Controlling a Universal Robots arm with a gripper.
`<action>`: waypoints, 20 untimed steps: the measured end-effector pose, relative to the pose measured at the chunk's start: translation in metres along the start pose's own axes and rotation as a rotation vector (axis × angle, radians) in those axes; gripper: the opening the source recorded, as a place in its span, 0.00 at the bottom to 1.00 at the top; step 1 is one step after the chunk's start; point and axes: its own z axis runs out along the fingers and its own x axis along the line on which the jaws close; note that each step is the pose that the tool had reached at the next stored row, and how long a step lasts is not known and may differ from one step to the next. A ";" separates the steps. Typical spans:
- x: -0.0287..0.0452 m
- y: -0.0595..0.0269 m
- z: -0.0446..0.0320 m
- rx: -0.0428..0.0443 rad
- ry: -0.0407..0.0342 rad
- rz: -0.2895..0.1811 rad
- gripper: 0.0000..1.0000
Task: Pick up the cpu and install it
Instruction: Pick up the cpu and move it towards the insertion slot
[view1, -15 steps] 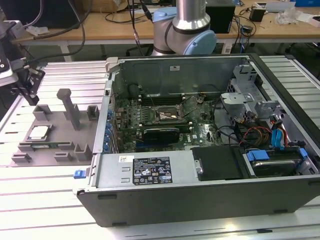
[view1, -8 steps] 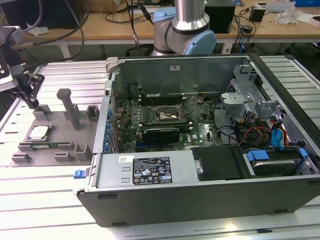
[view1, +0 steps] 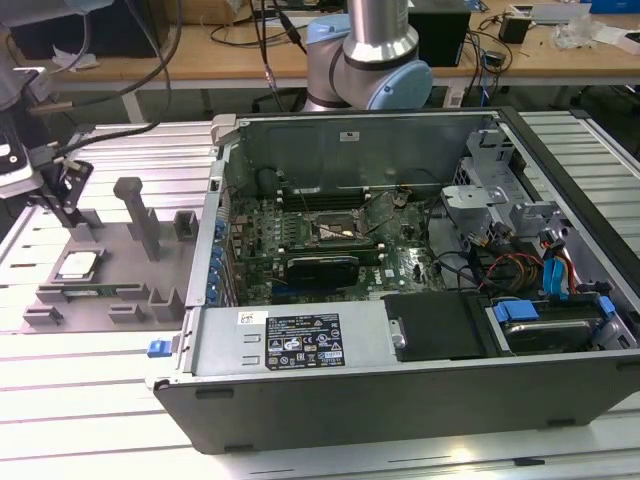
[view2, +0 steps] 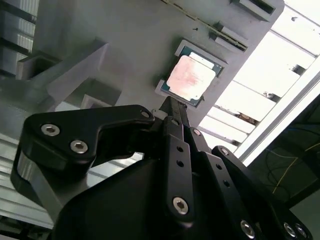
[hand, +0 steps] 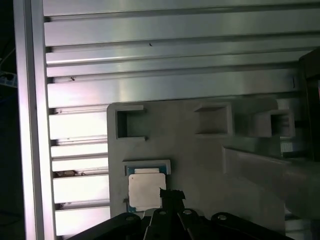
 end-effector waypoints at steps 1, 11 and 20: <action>0.0006 -0.0006 0.0016 0.0001 0.0001 0.000 0.11; 0.0119 -0.0092 0.0227 -0.0001 -0.0001 0.000 0.11; 0.0161 -0.0161 0.0425 -0.0002 0.0004 -0.007 0.11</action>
